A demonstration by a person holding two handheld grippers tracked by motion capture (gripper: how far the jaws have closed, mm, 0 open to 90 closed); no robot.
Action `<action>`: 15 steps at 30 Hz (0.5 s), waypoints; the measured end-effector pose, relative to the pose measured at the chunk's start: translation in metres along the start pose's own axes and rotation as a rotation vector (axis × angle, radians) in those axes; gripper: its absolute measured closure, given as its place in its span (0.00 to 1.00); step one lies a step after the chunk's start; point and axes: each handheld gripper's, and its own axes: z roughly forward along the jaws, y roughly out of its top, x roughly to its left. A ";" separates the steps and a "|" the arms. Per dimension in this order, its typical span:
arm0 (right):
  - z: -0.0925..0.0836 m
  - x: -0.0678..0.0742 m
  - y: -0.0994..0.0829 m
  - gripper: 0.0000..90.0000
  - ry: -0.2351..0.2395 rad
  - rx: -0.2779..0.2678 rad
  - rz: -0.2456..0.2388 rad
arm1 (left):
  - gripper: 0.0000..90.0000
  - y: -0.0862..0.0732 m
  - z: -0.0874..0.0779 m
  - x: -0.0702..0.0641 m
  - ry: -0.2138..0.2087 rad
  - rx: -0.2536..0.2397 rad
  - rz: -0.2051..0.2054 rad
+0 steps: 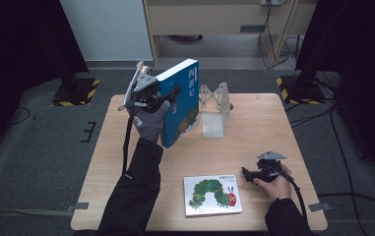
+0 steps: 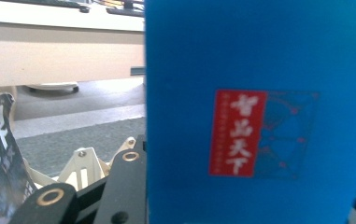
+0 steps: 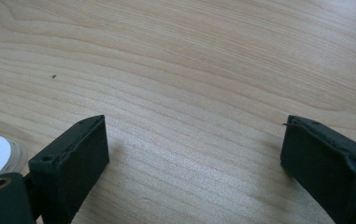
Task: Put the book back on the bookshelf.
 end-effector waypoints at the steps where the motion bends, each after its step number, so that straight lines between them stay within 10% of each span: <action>1: 0.000 0.000 0.000 0.08 -0.001 0.000 0.001 | 0.68 0.001 0.002 0.000 0.007 -0.002 0.000; 15: 0.000 0.000 0.000 0.06 -0.008 0.006 0.009 | 0.68 0.004 0.032 0.010 0.074 -0.021 -0.032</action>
